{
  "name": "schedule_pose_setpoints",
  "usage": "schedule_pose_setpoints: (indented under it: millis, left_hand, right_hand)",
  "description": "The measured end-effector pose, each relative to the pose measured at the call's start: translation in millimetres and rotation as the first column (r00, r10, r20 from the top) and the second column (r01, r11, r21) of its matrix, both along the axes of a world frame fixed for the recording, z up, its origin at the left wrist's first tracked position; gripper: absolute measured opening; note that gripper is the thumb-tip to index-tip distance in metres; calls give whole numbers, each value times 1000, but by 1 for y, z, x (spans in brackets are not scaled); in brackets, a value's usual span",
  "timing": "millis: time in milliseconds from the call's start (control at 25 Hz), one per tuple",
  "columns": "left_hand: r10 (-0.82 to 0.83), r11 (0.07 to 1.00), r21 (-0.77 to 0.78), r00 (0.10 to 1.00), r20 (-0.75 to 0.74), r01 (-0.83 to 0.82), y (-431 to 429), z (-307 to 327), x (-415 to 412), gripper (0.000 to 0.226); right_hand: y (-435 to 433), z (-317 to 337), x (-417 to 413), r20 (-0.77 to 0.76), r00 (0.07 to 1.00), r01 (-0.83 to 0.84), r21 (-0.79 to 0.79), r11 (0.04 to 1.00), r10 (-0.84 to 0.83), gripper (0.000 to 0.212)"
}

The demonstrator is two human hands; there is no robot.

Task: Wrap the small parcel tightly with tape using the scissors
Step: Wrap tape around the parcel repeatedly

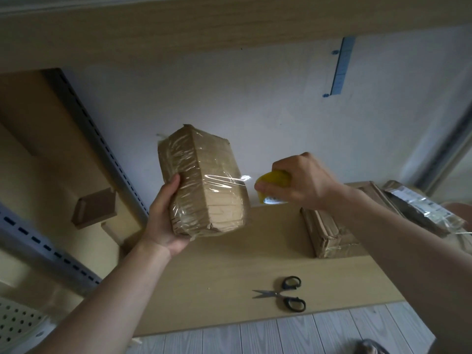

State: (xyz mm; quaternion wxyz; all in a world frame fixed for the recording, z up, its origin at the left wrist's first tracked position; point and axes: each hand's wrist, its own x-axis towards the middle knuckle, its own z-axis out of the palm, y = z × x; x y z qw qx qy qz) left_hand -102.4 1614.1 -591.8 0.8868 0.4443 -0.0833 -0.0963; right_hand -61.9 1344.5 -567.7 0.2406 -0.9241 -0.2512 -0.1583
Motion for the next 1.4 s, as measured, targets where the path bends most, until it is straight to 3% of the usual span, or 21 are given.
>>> schedule_pose_setpoints:
  millis: [160, 280, 360, 480, 560, 640, 760, 840, 920, 960, 1000, 1120, 1240, 1320, 1400]
  left_hand:
    - [-4, 1000, -29, 997, -76, 2, -5, -3, -2, 79]
    - [-52, 996, -73, 996, -78, 46, -7, -6, -2, 76]
    - [-176, 970, -178, 984, -36, 167, -8, -5, -2, 69]
    - [-311, 926, -245, 949, -60, 288, -8, -7, 0, 79]
    - [-371, 901, -273, 925, -87, 336, -9, -7, 3, 79]
    - [-329, 895, -357, 937, -120, 269, -13, -2, 0, 76]
    - [20, 999, -25, 970, -244, -27, -16, 1, -2, 59]
    - [68, 980, 193, 993, -96, -49, -9, 2, -2, 50]
    - [28, 925, 380, 1000, -13, -21, -9, 2, -4, 74]
    - [56, 906, 421, 998, -12, -46, -10, 1, -4, 90]
    - [97, 906, 414, 995, -2, -88, -11, 1, -3, 90]
    - [142, 926, 351, 990, 12, -137, -9, 6, -6, 67]
    - [182, 947, 275, 982, -44, -163, -5, 8, -8, 59]
    - [193, 959, 228, 978, -80, -171, -5, 11, -10, 49]
    - [202, 964, 198, 974, -102, -179, -4, 14, -12, 45]
  right_hand:
    - [9, -4, 0, -35, 997, -62, 65, 996, 64, 67]
    - [13, -5, 0, -93, 990, -91, 145, 985, 105, 61]
    - [15, -4, -1, -167, 979, -80, 231, 970, 120, 61]
    - [17, -3, -3, -219, 968, -46, 333, 942, 125, 63]
    - [17, -1, -6, -196, 973, -46, 334, 941, 118, 65]
    - [16, 2, -9, -176, 980, -32, 308, 951, 90, 63]
    - [11, 6, -10, -170, 985, 69, 275, 959, -22, 61]
    - [10, 6, -10, -108, 987, 137, 164, 977, -121, 57]
    - [14, 4, -12, -68, 987, 151, 55, 987, -148, 54]
    - [17, 4, -13, -57, 988, 144, 25, 989, -143, 53]
    - [18, 4, -14, -43, 990, 134, 24, 991, -133, 52]
    - [16, 10, -18, -113, 993, 41, 213, 976, -17, 43]
    - [4, 14, -14, -252, 959, 8, 477, 879, 129, 42]
    - [2, 15, -15, -304, 908, -5, 680, 733, 289, 39]
    - [5, 19, -17, -315, 852, 47, 842, 538, 418, 22]
